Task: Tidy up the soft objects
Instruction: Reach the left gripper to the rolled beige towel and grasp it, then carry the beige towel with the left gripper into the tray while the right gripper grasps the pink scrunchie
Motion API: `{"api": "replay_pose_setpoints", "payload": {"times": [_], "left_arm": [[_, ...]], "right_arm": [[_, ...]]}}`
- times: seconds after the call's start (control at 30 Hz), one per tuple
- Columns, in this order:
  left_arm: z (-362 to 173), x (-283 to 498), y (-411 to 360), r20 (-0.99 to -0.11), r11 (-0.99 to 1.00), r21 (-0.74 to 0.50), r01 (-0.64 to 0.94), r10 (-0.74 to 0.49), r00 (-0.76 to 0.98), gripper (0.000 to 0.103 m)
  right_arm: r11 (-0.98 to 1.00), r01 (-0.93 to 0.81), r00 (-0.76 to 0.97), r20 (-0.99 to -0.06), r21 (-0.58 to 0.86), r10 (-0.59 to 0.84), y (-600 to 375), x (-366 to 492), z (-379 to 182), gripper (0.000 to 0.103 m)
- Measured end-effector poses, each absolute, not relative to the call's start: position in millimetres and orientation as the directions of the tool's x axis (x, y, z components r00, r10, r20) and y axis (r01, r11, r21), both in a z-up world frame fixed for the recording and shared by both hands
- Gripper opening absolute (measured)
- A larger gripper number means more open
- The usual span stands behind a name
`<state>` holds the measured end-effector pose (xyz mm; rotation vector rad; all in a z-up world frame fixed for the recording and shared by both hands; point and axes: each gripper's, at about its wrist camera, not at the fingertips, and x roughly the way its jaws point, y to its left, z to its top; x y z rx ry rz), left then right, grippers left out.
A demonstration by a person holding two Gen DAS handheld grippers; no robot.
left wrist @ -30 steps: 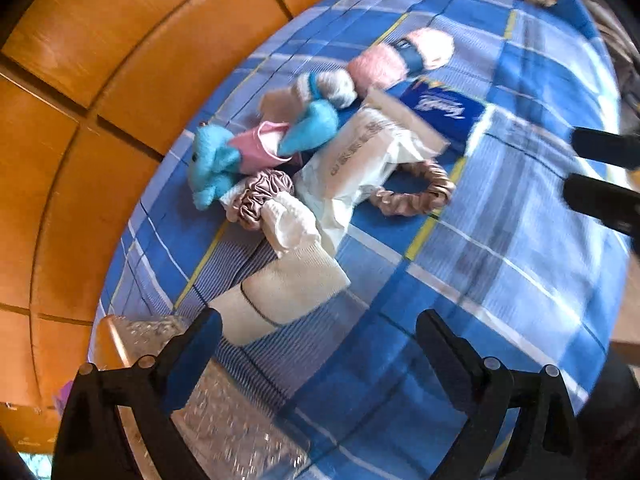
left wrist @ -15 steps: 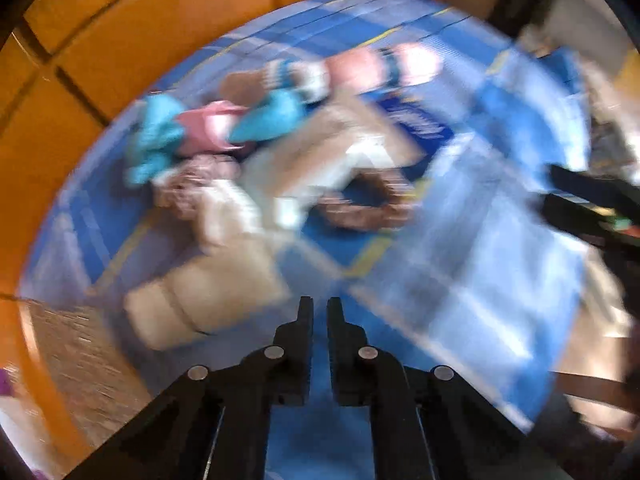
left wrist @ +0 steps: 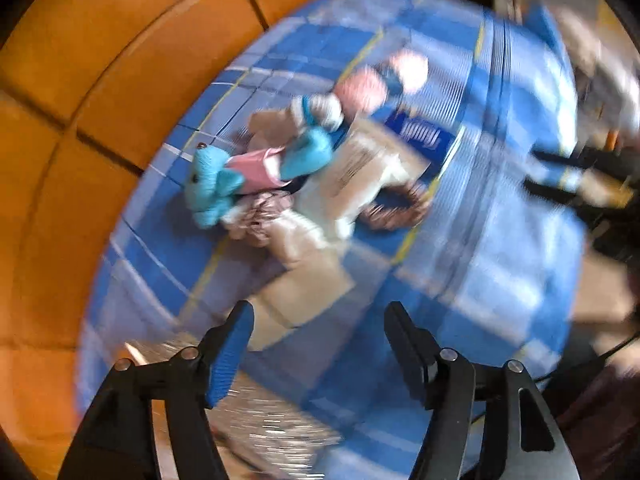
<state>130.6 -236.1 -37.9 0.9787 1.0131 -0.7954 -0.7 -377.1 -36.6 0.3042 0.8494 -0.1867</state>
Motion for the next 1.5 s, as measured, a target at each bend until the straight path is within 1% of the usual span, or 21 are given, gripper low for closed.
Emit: {"api": "replay_pose_setpoints", "payload": {"times": [0.03, 0.07, 0.17, 0.2, 0.23, 0.33, 0.37, 0.4, 0.47, 0.5, 0.53, 0.57, 0.73, 0.83, 0.93, 1.0, 1.1, 1.23, 1.3, 1.4, 1.5], "left_arm": [[-46, 130, -241, -0.930, 0.302, 0.337, 0.892, -0.037, 0.365, 0.072], [-55, 128, -244, -0.926, 0.231, 0.370, 0.900, 0.014, 0.377, 0.078], [-79, 124, -249, -0.899, 0.074, 0.434, 0.898, 0.105, 0.425, 0.085], [-89, 124, -251, -0.888, 0.030, 0.446, 0.894, 0.140, 0.438, 0.086], [-93, 123, -249, -0.883, 0.011, 0.452, 0.892, 0.151, 0.445, 0.086], [-110, 125, -255, -0.880, -0.046, 0.445, 0.894, 0.164, 0.446, 0.086], [-115, 126, -257, -0.879, -0.062, 0.446, 0.893, 0.161, 0.450, 0.084], [-122, 129, -258, -0.877, -0.069, 0.443, 0.894, 0.171, 0.449, 0.082], [-130, 135, -258, -0.886, -0.057, 0.421, 0.905, 0.188, 0.424, 0.072], [-131, 138, -258, -0.893, -0.042, 0.407, 0.912, 0.189, 0.408, 0.072], [-130, 141, -258, -0.903, -0.025, 0.391, 0.920, 0.181, 0.389, 0.066], [-126, 143, -257, -0.912, -0.008, 0.378, 0.926, 0.172, 0.373, 0.046], [-109, 151, -248, -0.947, 0.064, 0.310, 0.948, 0.112, 0.302, 0.044], [-93, 140, -239, -0.957, 0.092, 0.288, 0.953, 0.058, 0.283, 0.044], [-79, 125, -234, -0.957, 0.089, 0.291, 0.953, 0.012, 0.291, 0.044], [-70, 117, -230, -0.957, 0.103, 0.287, 0.952, -0.014, 0.290, 0.044], [-56, 112, -223, -0.957, 0.158, 0.273, 0.949, -0.060, 0.285, 0.044], [-37, 112, -216, -0.951, 0.272, 0.239, 0.932, -0.131, 0.282, 0.044], [-28, 113, -213, -0.944, 0.331, 0.211, 0.920, -0.174, 0.279, 0.044], [-21, 112, -211, -0.931, 0.393, 0.191, 0.900, -0.217, 0.292, 0.044], [-13, 118, -210, -0.923, 0.446, 0.151, 0.882, -0.256, 0.288, 0.044]], "right_arm": [[0.939, 0.283, 0.649, -0.760, 0.193, -0.039, -378, -1, -36, 0.042], [0.938, 0.285, 0.649, -0.760, 0.197, -0.038, -379, -1, -36, 0.042], [0.933, 0.295, 0.650, -0.759, 0.207, -0.037, -383, -2, -36, 0.042], [0.930, 0.300, 0.651, -0.758, 0.212, -0.037, -385, -3, -36, 0.042], [0.928, 0.304, 0.651, -0.758, 0.217, -0.036, -387, -3, -36, 0.042], [0.922, 0.314, 0.648, -0.761, 0.225, -0.035, -391, -3, -37, 0.042], [0.921, 0.318, 0.646, -0.762, 0.227, -0.036, -393, -3, -38, 0.042], [0.919, 0.322, 0.645, -0.763, 0.228, -0.037, -395, -4, -39, 0.042], [0.915, 0.330, 0.644, -0.764, 0.233, -0.038, -398, -4, -39, 0.042], [0.912, 0.335, 0.643, -0.765, 0.236, -0.038, -399, -5, -39, 0.042], [0.910, 0.338, 0.642, -0.766, 0.239, -0.038, -400, -5, -40, 0.042], [0.910, 0.339, 0.641, -0.767, 0.239, -0.038, -401, -5, -41, 0.042], [0.913, 0.330, 0.628, -0.778, 0.241, -0.021, -399, -3, -46, 0.042], [0.923, 0.298, 0.628, -0.778, 0.243, 0.002, -393, -1, -46, 0.042], [0.945, 0.238, 0.624, -0.781, 0.225, 0.029, -384, 6, -44, 0.042], [0.960, 0.172, 0.615, -0.785, 0.222, 0.072, -377, 14, -45, 0.042], [0.973, 0.067, 0.580, -0.802, 0.220, 0.141, -364, 31, -53, 0.042], [0.973, 0.003, 0.543, -0.817, 0.230, 0.191, -347, 55, -67, 0.042], [0.976, 0.004, 0.536, -0.825, 0.216, 0.180, -341, 69, -73, 0.042], [0.988, 0.057, 0.525, -0.847, 0.141, 0.090, -339, 91, -84, 0.042], [0.985, 0.080, 0.507, -0.857, 0.154, 0.093, -341, 106, -90, 0.042]]}}
